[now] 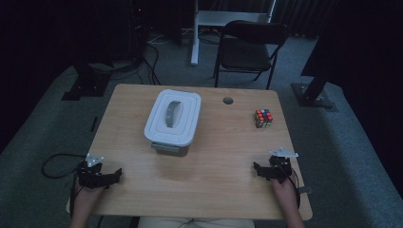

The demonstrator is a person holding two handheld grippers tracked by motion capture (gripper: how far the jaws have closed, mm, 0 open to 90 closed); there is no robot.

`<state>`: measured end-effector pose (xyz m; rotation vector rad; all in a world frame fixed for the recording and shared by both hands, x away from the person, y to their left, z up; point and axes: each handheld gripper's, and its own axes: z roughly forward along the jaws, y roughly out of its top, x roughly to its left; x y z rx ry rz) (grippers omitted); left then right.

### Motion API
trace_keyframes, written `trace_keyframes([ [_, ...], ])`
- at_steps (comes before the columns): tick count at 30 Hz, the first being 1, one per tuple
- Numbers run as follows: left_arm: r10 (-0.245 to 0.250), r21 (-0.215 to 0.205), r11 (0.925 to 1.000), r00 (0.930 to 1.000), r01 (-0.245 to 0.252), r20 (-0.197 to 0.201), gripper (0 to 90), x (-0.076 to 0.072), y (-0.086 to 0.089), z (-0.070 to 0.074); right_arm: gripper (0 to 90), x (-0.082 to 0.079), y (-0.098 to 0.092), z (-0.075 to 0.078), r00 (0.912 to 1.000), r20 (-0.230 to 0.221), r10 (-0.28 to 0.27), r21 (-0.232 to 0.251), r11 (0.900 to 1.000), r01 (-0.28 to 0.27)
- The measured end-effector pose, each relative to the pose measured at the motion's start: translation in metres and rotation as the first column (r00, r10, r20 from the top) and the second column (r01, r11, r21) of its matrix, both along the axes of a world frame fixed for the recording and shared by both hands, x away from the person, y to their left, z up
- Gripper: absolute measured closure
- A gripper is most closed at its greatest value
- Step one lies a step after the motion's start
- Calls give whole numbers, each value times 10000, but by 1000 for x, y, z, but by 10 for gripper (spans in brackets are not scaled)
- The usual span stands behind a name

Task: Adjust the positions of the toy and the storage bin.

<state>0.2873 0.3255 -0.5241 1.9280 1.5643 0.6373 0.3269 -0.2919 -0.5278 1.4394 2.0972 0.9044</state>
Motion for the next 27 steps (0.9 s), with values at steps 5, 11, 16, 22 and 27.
trace_keyframes([
  [5,-132,0,9999,9999,132,-3,26,1,-2,0,121,1,2,0,10000,1,-69,-2,10000,69],
  [11,-411,-7,9992,9991,411,50,26,5,-7,0,121,3,6,0,10000,-2,-74,-22,10000,73],
  [16,-531,-63,9986,9984,533,205,26,10,-8,3,122,8,17,3,9995,324,-12,-194,9998,18],
  [22,-498,-62,9987,9984,500,268,26,17,-2,8,122,14,22,10,9981,622,43,310,9995,-62],
  [27,-518,-40,9986,9980,519,370,26,25,-2,11,122,26,40,15,9965,767,336,156,9993,-349],
])
